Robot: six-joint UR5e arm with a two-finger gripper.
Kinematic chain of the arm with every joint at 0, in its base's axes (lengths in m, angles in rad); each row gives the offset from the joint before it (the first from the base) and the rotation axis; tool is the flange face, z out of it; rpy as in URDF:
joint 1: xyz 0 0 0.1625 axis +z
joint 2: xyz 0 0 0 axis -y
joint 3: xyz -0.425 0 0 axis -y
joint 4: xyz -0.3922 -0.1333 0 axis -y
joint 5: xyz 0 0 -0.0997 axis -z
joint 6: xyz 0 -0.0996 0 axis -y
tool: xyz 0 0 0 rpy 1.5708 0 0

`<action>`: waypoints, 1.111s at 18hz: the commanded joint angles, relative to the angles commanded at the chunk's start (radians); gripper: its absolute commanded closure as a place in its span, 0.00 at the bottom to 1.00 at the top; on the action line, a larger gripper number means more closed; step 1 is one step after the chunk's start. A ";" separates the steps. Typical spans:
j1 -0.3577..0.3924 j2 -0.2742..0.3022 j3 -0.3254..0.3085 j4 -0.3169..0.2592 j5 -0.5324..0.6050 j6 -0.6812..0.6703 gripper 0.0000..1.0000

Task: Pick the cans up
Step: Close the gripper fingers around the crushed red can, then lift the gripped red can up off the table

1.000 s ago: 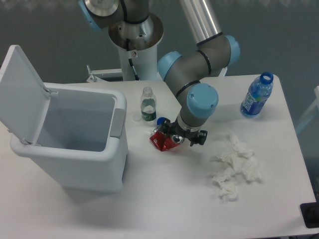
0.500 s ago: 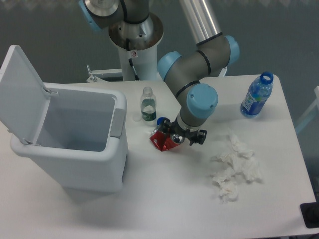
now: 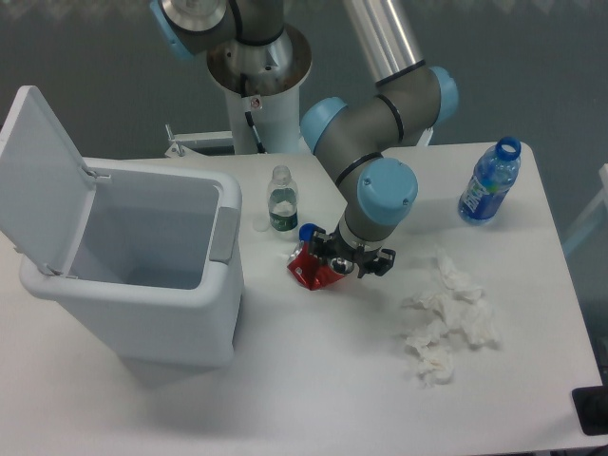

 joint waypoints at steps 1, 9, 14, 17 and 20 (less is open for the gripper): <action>0.000 -0.002 -0.002 0.000 0.000 0.000 0.29; -0.002 -0.002 -0.008 -0.002 0.002 0.002 0.40; 0.002 0.002 -0.003 -0.009 0.012 0.002 0.43; 0.003 0.009 0.012 -0.035 0.018 0.003 0.43; 0.002 0.027 0.093 -0.145 0.025 0.003 0.43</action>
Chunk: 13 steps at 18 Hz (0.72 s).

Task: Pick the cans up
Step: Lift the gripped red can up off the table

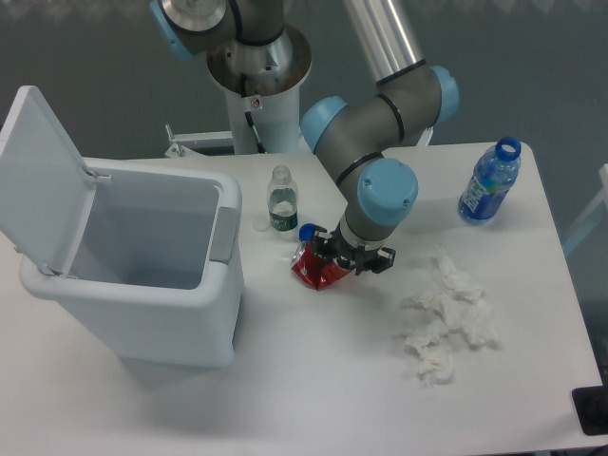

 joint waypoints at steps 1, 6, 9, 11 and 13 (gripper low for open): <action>0.000 0.014 0.037 -0.052 0.000 0.000 0.43; 0.000 0.069 0.075 -0.070 0.014 0.015 0.43; -0.003 0.107 0.095 -0.063 0.018 0.081 0.43; -0.002 0.124 0.114 -0.068 0.018 0.126 0.43; 0.000 0.134 0.131 -0.063 0.018 0.141 0.43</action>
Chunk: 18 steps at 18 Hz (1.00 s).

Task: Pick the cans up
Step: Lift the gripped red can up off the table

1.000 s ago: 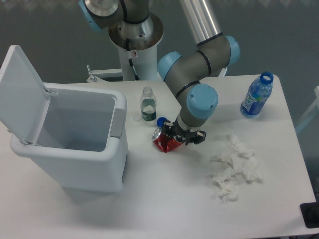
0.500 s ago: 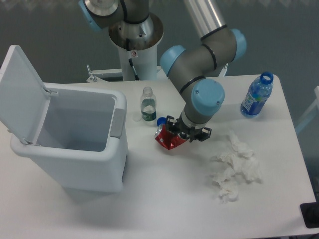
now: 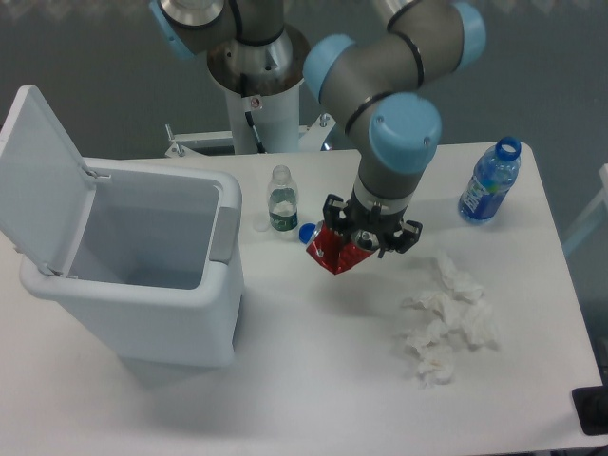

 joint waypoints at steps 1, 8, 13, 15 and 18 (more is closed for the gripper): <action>0.000 0.003 0.003 0.003 0.000 0.014 0.43; -0.002 0.005 0.038 0.006 0.003 0.162 0.43; 0.006 0.003 0.034 0.020 0.006 0.173 0.43; 0.008 0.003 0.031 0.020 0.006 0.173 0.43; 0.003 0.005 0.029 0.017 0.006 0.172 0.43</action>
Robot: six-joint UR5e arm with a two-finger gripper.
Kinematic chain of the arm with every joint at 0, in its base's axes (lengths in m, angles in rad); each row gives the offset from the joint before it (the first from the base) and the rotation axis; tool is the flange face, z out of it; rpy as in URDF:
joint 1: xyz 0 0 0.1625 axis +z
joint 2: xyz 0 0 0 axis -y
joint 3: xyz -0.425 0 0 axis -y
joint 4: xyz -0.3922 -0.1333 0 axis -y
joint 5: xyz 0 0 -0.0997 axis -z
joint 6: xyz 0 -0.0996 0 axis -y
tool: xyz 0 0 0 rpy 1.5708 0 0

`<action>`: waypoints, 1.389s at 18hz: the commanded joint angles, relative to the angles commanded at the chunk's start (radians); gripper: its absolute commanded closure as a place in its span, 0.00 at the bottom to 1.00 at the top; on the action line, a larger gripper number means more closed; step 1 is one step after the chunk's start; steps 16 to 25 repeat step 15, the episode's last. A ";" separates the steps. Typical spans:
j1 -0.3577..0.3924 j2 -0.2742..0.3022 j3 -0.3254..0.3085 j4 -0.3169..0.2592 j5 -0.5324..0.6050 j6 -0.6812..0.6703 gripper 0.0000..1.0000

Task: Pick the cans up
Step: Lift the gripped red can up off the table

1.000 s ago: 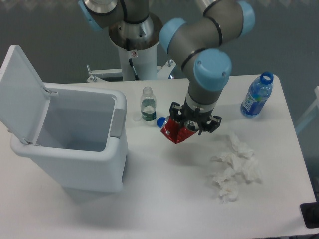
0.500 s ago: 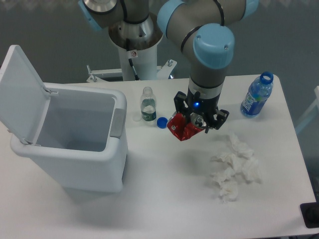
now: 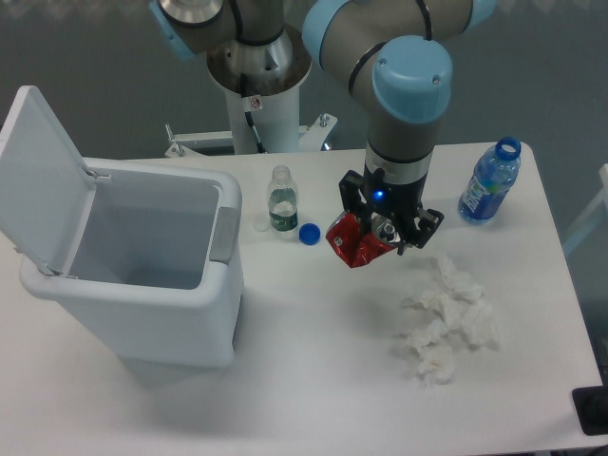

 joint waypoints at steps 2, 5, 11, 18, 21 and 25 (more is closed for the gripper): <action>-0.003 0.002 0.000 0.000 -0.003 0.000 0.43; -0.003 0.002 0.000 0.006 -0.006 -0.002 0.43; -0.003 0.000 0.003 0.008 -0.009 0.002 0.43; -0.003 0.000 0.005 0.008 -0.009 0.002 0.43; -0.003 0.000 0.005 0.008 -0.009 0.002 0.43; -0.003 0.000 0.005 0.008 -0.009 0.002 0.43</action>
